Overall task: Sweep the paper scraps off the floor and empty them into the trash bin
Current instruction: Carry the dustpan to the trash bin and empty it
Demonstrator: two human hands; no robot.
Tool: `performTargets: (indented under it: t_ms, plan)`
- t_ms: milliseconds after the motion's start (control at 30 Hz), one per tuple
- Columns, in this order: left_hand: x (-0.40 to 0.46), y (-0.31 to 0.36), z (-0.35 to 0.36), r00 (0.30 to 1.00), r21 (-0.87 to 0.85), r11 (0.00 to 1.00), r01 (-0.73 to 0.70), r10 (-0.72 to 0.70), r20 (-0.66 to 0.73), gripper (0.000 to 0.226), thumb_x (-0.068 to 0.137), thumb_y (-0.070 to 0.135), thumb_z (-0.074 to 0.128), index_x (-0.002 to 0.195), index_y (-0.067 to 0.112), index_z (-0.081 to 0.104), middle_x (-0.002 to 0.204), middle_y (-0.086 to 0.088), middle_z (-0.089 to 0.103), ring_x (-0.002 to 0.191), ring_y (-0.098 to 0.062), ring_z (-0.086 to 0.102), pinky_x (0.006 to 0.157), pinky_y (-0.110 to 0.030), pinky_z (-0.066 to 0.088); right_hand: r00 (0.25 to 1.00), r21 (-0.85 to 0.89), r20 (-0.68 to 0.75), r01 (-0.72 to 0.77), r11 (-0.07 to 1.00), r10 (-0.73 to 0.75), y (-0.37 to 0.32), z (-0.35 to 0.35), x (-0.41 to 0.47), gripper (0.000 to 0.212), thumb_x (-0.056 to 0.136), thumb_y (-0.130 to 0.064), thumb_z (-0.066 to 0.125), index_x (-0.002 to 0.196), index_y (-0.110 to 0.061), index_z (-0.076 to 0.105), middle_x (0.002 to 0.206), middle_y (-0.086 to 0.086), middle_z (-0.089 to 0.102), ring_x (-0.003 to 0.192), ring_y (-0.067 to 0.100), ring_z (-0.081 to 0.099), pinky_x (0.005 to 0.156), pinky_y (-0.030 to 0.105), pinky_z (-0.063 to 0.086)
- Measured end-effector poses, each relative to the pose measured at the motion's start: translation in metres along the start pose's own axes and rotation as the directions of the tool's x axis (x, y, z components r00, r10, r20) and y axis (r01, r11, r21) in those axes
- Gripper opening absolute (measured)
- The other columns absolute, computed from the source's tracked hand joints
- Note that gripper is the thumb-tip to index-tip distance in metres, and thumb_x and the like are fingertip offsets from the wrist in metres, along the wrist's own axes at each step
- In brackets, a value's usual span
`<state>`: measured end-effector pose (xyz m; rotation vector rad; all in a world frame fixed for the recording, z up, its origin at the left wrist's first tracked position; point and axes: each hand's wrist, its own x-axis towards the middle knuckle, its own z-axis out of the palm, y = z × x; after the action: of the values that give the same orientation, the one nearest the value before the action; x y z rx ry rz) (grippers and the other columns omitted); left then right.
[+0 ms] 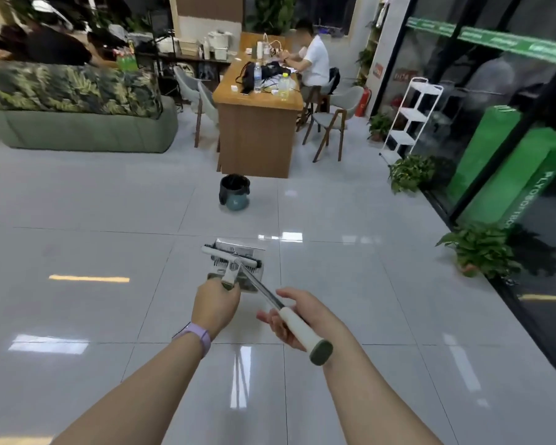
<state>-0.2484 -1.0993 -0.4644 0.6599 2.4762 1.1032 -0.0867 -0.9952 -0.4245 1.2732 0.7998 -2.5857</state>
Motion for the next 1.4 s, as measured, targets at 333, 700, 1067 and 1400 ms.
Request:
performTargets:
  t_ms: [333, 700, 1067, 1400]
  plan:
    - [0.250, 0.053, 0.100, 0.993, 0.012, 0.998, 0.068, -0.069, 0.100, 0.044, 0.090, 0.029, 0.059, 0.052, 0.012, 0.045, 0.044, -0.002, 0.042, 0.045, -0.024, 0.039, 0.046, -0.035, 0.043, 0.996, 0.188, -0.074, -0.038, 0.981, 0.053, -0.249, -0.037, 0.149, 0.007, 0.100, -0.005, 0.041, 0.094, -0.008, 0.043, 0.055, 0.005, 0.044, 0.029, 0.009, 0.041, 0.029, 0.017, 0.040]
    - [0.446, 0.131, 0.174, 0.947, -0.149, 0.938, 0.314, -0.321, -0.024, 0.056, 0.088, 0.051, 0.062, 0.055, 0.013, 0.039, 0.044, 0.001, 0.037, 0.042, -0.022, 0.041, 0.045, -0.029, 0.036, 0.977, 0.151, -0.071, -0.189, 0.970, 0.201, -0.523, -0.066, 0.281, 0.007, 0.096, -0.005, 0.047, 0.103, -0.002, 0.045, 0.069, -0.003, 0.035, 0.032, 0.007, 0.041, 0.033, 0.014, 0.042]
    - [0.665, 0.146, 0.193, 0.890, -0.295, 0.860, 0.416, -0.452, -0.064, 0.065, 0.086, 0.072, 0.054, 0.061, 0.013, 0.043, 0.060, -0.003, 0.052, 0.050, -0.021, 0.047, 0.049, -0.029, 0.040, 0.954, -0.026, -0.079, -0.293, 0.956, 0.291, -0.681, -0.018, 0.448, 0.013, 0.097, -0.009, 0.049, 0.094, 0.003, 0.052, 0.067, -0.002, 0.036, 0.035, 0.006, 0.039, 0.029, 0.018, 0.040]
    - [0.824, 0.131, 0.202, 0.829, -0.338, 0.786, 0.518, -0.558, -0.027, 0.069, 0.097, 0.071, 0.025, 0.059, 0.015, 0.039, 0.062, -0.005, 0.049, 0.058, -0.025, 0.046, 0.058, -0.032, 0.039, 0.891, -0.024, -0.112, -0.444, 0.896, 0.439, -0.780, 0.033, 0.572, 0.016, 0.097, -0.011, 0.049, 0.081, -0.006, 0.048, 0.055, -0.002, 0.039, 0.032, 0.006, 0.040, 0.030, 0.016, 0.040]
